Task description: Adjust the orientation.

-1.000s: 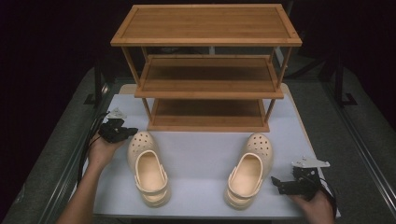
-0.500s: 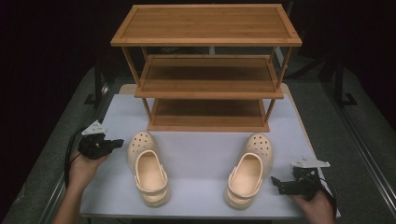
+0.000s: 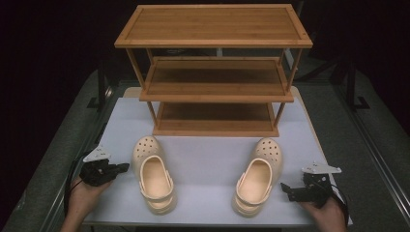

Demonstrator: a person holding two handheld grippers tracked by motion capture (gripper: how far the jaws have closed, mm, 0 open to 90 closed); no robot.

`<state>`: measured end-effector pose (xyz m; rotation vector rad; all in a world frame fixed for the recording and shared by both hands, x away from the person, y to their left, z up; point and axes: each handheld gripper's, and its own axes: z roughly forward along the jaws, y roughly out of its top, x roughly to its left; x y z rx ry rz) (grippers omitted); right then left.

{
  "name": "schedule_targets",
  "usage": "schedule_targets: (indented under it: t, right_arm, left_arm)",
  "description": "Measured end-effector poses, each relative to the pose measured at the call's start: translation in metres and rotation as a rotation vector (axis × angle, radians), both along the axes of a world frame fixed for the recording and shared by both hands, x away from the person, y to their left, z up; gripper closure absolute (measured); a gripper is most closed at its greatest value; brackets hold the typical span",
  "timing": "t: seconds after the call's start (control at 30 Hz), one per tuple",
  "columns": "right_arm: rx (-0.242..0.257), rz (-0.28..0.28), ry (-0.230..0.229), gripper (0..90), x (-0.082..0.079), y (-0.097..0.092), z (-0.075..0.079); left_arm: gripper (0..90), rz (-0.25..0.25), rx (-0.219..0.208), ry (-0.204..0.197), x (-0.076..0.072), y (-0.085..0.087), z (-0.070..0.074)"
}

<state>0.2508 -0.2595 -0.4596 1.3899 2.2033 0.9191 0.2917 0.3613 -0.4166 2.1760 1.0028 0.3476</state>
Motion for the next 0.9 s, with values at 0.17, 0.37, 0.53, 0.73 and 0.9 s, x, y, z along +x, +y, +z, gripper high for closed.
schedule_targets:
  t: [0.17, 0.37, 0.53, 0.73, 0.9]
  right_arm:
    - [0.000, -0.001, 0.001, 0.7, 0.000, 0.000, 0.000]
    - [0.001, -0.001, 0.001, 0.7, 0.000, 0.000, 0.000]
    - [-0.001, -0.002, 0.002, 0.7, 0.000, 0.000, 0.000]
    - [-0.002, -0.001, 0.002, 0.7, 0.000, 0.000, 0.000]
    - [-0.002, 0.000, 0.000, 0.7, 0.000, 0.000, 0.000]
  left_arm:
    - [90.0, -0.017, 0.008, 0.005, 0.003, -0.006, -0.004]
    - [90.0, -0.021, 0.017, -0.002, 0.007, -0.007, -0.002]
    - [90.0, -0.029, 0.022, -0.005, 0.012, -0.011, -0.002]
    - [90.0, -0.043, 0.024, -0.008, 0.026, -0.022, -0.001]
    - [90.0, -0.061, 0.033, -0.009, 0.041, -0.038, -0.001]
